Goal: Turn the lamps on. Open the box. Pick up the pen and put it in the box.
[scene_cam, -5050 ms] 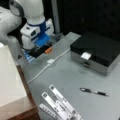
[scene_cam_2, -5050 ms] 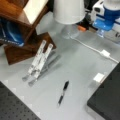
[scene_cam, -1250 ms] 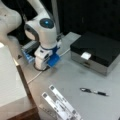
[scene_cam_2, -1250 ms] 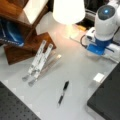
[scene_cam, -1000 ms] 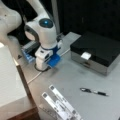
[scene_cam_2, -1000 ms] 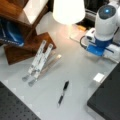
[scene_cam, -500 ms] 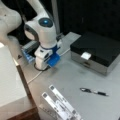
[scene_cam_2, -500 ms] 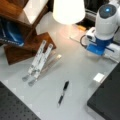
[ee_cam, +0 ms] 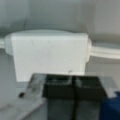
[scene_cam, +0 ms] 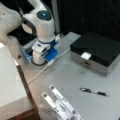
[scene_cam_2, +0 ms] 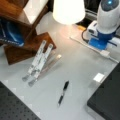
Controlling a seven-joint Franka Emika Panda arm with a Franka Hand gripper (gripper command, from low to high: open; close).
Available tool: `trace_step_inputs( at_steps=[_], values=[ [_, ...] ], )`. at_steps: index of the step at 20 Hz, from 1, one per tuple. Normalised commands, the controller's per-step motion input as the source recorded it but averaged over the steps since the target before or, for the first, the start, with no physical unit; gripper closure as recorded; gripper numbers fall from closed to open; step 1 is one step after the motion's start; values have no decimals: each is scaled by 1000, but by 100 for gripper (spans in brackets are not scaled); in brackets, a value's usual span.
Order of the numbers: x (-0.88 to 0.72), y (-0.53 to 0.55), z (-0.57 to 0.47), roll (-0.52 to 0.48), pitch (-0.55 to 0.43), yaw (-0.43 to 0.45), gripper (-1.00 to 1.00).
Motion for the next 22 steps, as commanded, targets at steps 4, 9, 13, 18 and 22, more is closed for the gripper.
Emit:
trace_step_inputs(
  at_steps=[4, 9, 13, 18, 22],
  values=[
    [-550, -3, -108, 86, -450, -36, 100],
    [-519, 25, -3, 57, -391, -62, 100],
    [-491, 46, 103, 61, -288, -60, 100],
    [-391, 64, 78, 62, -207, -70, 100],
    [-257, 109, -11, 66, -139, -89, -100]
  ],
)
